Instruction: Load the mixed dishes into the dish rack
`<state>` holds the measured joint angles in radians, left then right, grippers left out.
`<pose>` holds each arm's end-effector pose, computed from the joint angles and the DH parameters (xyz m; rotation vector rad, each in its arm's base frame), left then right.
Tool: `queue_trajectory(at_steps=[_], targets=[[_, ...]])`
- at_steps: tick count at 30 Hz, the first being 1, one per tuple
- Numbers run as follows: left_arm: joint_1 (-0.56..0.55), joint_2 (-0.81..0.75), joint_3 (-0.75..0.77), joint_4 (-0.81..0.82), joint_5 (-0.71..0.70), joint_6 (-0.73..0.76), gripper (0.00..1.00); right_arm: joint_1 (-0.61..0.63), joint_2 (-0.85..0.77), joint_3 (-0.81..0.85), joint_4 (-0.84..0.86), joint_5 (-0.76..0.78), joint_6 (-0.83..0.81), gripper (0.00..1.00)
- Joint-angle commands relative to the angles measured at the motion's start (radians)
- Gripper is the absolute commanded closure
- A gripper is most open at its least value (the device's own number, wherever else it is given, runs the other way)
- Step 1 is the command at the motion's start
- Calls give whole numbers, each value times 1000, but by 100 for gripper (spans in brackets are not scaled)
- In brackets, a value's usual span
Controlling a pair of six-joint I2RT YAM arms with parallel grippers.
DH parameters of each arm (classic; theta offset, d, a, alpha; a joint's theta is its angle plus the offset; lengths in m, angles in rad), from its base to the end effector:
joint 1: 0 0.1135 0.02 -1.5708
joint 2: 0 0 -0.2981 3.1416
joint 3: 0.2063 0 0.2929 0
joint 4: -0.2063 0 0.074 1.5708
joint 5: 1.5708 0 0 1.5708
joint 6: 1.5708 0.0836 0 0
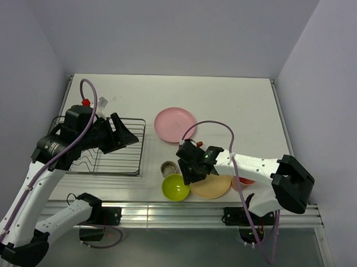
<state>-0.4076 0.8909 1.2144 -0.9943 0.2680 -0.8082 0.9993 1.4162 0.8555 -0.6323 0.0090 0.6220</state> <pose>0.1808 -0.1022 0.3972 -0.3225 2.3697 -0.9225 0.1667 0.2577 0.1599 -0.5320 2.7995 0.3860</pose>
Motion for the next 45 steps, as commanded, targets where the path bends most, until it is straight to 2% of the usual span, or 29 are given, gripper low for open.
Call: queue_trajectory(at_steps=[1, 3, 4, 6, 7, 10, 13, 14, 19, 21, 23, 25, 27, 28, 32, 39, 43, 45], targets=[[-5, -23, 43, -12, 4, 10, 31, 12, 15, -21, 65, 3, -10, 56], [-7, -14, 56, -18, 11, 26, 34, 12, 17, -26, 71, 0, -18, 65], [-7, -7, 65, -27, 10, 33, 34, 13, 18, -23, 71, 2, -21, 80], [-13, 20, 97, -35, -3, 62, 34, 13, 18, -6, 50, 9, -27, 99], [-16, 29, 114, -37, -10, 75, 34, 13, 17, 5, 36, 17, -27, 100], [-42, 80, 190, -38, -64, 139, 33, 13, -3, 85, -50, 37, -36, 100], [-100, 74, 226, 58, -130, 222, 35, 13, -16, 256, -162, 37, -48, 100], [-124, 63, 226, 141, -136, 245, 35, 12, -11, 293, -191, 37, -59, 100], [-155, 69, 206, 284, -63, 357, 34, -7, 67, 564, -400, 48, -110, 100], [-155, 145, 229, 248, -29, 292, 38, -22, 98, 623, -443, 88, -122, 100], [-158, 219, 238, 229, 39, 186, 49, -34, 105, 665, -446, 109, -131, 100], [-180, 247, 229, 226, 74, 121, 50, -51, 119, 692, -461, 115, -137, 100], [-241, 252, 224, 226, 10, 71, 49, -56, 121, 705, -484, 131, -142, 100], [-258, 246, 223, 221, -78, 61, 48, -57, 116, 703, -486, 134, -140, 100], [-281, 214, 195, 180, -171, 23, 48, -65, 87, 700, -486, 137, -137, 100], [-329, 233, 160, 118, -194, -39, 49, -74, 76, 752, -477, 169, -156, 100], [-336, 258, 180, 88, -185, -156, 58, -74, 23, 735, -414, 242, -185, 100], [-336, 299, 206, 75, -115, -198, 61, -74, 14, 740, -408, 311, -205, 100]])
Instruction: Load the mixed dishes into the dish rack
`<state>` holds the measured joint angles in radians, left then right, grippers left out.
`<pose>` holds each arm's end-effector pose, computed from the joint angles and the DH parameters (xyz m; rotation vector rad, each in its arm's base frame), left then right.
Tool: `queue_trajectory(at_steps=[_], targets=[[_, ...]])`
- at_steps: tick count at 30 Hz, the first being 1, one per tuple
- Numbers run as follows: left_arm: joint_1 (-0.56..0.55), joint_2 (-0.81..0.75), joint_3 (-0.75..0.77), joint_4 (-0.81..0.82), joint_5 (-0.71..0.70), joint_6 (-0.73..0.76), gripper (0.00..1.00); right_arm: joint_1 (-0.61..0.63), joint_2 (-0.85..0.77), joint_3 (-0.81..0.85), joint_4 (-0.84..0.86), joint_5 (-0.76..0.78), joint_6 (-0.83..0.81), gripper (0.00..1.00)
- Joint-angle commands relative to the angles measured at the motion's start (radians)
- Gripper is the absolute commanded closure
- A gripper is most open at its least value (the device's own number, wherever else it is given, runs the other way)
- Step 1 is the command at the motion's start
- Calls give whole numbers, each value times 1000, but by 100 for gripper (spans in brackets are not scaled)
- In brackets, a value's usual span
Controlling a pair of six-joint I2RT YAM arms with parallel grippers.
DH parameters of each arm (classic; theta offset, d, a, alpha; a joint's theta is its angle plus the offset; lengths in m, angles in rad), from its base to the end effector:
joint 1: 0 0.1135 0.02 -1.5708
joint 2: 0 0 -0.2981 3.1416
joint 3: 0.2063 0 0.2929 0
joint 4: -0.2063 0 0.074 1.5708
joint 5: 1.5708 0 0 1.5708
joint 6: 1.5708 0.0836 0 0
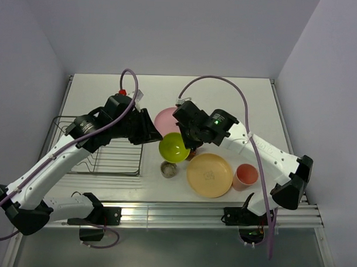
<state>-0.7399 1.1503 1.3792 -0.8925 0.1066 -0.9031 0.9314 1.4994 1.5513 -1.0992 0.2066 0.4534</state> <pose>0.2065 -0.2005 0.4123 -0.1349 2.4247 -0.9547 0.2285 0.2785 0.3507 -0.5454 2.5434 0.2372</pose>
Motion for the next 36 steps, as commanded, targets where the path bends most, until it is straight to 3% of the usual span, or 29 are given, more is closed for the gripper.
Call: queue_trajectory(at_steps=[1, 5, 8, 10, 12, 17, 22, 28, 36], targets=[[-4, 54, 64, -31, 74, -117, 66, -6, -74, 46, 59, 138, -42, 100], [-6, 162, 164, -88, 143, -200, 70, -6, -94, 46, 87, 221, -79, 100], [-6, 221, 259, -147, 131, -266, 66, -6, -99, 49, 99, 264, -102, 100], [3, 242, 319, -198, 107, -322, 57, -6, -100, 47, 107, 295, -114, 100], [16, 238, 311, -165, 146, -417, 41, -6, -105, 44, 121, 321, -130, 100], [25, 105, 45, 117, 252, -770, 23, -6, -122, 27, 145, 352, -140, 100], [34, 17, -146, 262, 262, -1032, 23, -6, -191, -48, 209, 384, -162, 100], [34, 22, -132, 305, 193, -1210, 22, 1, -245, -121, 308, 435, -232, 100], [33, 95, -88, 371, 173, -1310, 22, 4, -284, -186, 403, 448, -285, 100]])
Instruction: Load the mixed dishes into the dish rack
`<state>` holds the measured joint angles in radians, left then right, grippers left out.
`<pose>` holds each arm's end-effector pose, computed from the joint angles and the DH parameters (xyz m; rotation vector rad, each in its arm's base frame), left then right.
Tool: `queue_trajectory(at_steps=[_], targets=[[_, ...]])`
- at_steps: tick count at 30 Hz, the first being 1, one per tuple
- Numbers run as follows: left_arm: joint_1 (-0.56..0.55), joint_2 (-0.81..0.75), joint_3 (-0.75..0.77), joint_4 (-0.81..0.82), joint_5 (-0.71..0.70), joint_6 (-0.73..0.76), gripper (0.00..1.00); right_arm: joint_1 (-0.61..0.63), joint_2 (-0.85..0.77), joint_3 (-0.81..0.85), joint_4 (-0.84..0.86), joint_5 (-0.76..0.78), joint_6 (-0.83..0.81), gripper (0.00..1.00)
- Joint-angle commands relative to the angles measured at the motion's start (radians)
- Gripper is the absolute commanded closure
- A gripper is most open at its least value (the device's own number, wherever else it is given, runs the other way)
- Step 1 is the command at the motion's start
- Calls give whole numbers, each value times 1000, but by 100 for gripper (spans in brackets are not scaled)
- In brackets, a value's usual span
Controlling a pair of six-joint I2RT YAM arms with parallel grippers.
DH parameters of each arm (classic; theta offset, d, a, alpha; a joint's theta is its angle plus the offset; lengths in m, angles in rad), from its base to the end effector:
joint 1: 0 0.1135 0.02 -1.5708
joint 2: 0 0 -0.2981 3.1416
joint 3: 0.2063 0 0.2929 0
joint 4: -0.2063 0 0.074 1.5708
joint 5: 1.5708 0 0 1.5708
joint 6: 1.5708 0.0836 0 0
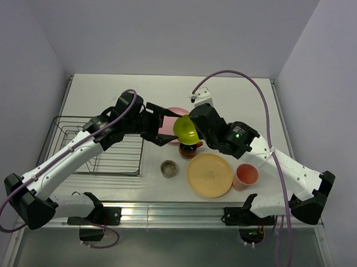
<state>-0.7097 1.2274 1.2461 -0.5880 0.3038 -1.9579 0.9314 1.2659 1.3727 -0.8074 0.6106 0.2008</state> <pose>0.2376 -0.2370 0.3767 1.3911 -2.3181 1.5300 0.2283 0.2267 0.3962 -0.4639 2.0763 -0.0351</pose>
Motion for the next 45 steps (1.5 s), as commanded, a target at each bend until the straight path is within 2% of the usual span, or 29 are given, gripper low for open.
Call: queue_trajectory(at_steps=[1, 11, 21, 29, 36, 45], targets=[[4, 30, 49, 62, -31, -272, 22, 4, -56, -14, 120, 47, -37, 100], [22, 83, 65, 120, -111, -397, 24, 14, -128, -80, 224, 41, -98, 100], [36, 214, 153, 224, -103, -479, 25, 63, -184, -191, 367, 116, -165, 100], [39, 303, 257, 246, -94, -490, 31, 133, -269, -305, 565, 248, -274, 100], [39, 372, 320, 247, -83, -484, 42, 207, -284, -357, 701, 360, -388, 100], [39, 440, 395, 298, -98, -512, 47, 265, -289, -397, 858, 448, -495, 100]])
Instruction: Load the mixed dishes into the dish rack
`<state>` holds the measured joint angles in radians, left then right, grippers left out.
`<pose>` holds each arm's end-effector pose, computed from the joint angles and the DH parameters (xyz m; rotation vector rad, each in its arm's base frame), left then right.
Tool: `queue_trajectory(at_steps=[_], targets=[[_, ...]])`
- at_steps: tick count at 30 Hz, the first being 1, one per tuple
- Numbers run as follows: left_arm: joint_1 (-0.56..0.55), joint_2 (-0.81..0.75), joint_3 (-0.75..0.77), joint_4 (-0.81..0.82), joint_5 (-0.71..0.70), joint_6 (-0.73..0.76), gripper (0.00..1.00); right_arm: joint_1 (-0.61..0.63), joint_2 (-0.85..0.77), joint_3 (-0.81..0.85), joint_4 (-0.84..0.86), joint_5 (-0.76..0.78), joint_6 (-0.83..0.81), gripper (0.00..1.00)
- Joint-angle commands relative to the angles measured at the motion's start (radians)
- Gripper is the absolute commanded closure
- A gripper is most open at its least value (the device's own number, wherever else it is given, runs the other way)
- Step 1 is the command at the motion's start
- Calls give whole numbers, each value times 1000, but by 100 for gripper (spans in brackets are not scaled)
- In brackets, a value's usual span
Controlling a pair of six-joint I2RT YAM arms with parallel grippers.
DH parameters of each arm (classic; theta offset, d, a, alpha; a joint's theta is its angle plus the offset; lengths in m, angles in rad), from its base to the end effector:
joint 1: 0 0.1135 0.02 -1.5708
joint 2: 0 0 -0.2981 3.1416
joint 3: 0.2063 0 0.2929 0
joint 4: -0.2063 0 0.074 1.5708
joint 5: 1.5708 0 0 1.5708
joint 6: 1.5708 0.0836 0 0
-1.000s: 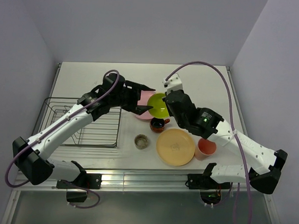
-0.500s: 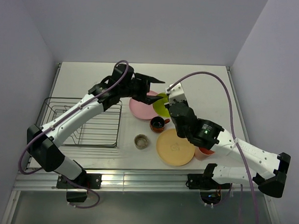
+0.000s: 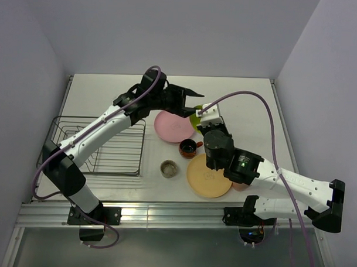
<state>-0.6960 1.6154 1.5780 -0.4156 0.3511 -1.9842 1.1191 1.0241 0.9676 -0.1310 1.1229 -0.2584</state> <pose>0.3339 -0.3164 0.3938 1.3214 -2.2367 1.6768 0.1826 0.2037 0.3913 -0.3441 1.6262 -0.3334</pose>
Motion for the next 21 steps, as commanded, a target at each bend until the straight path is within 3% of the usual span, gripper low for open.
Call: queue_trajectory(at_steps=[1, 14, 17, 18, 21], targets=[[26, 55, 65, 148, -144, -487, 47, 80, -44, 8, 209, -58, -56, 100], [24, 38, 44, 152, -123, -461, 53, 93, 1, 26, 300, -18, -127, 100], [32, 5, 10, 132, -123, -427, 41, 91, -5, 26, 266, -2, -99, 100], [36, 0, 5, 111, -91, -404, 32, 90, -9, 16, 261, 3, -96, 100], [70, -15, 0, 63, 4, -273, 21, 82, -27, -4, 229, 21, -55, 100]])
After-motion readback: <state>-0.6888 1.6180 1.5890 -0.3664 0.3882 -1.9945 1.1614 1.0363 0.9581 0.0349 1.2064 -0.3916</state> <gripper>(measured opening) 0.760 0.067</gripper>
